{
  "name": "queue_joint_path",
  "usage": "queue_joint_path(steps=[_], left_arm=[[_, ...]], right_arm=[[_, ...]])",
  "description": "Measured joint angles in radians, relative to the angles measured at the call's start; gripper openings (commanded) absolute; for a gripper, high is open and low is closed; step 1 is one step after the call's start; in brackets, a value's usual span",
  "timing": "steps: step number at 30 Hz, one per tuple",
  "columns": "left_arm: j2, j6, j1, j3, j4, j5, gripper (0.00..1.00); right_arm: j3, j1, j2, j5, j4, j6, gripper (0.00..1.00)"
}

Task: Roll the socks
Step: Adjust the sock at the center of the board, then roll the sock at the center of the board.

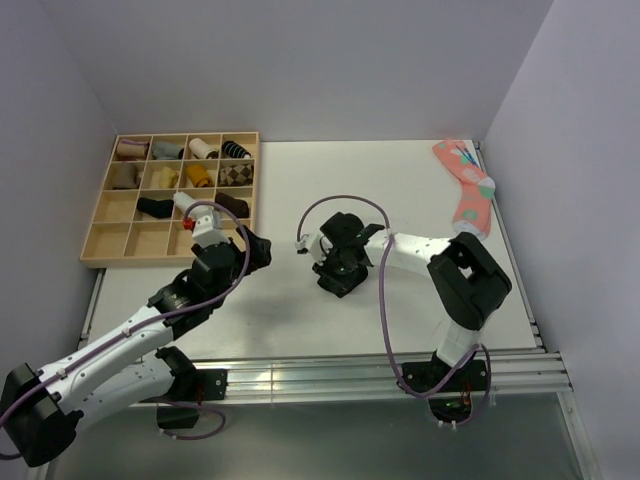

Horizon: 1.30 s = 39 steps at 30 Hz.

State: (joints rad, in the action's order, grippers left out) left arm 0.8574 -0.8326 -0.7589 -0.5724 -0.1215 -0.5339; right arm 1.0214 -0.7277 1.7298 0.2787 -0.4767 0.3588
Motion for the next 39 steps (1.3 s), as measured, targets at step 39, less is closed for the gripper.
queue_joint_path(steps=[39], left_arm=[[0.632,0.365,-0.133,0.252,1.014,0.564,0.61]], right_arm=[[0.42,0.262,0.442,0.58,-0.806,0.546,0.12]])
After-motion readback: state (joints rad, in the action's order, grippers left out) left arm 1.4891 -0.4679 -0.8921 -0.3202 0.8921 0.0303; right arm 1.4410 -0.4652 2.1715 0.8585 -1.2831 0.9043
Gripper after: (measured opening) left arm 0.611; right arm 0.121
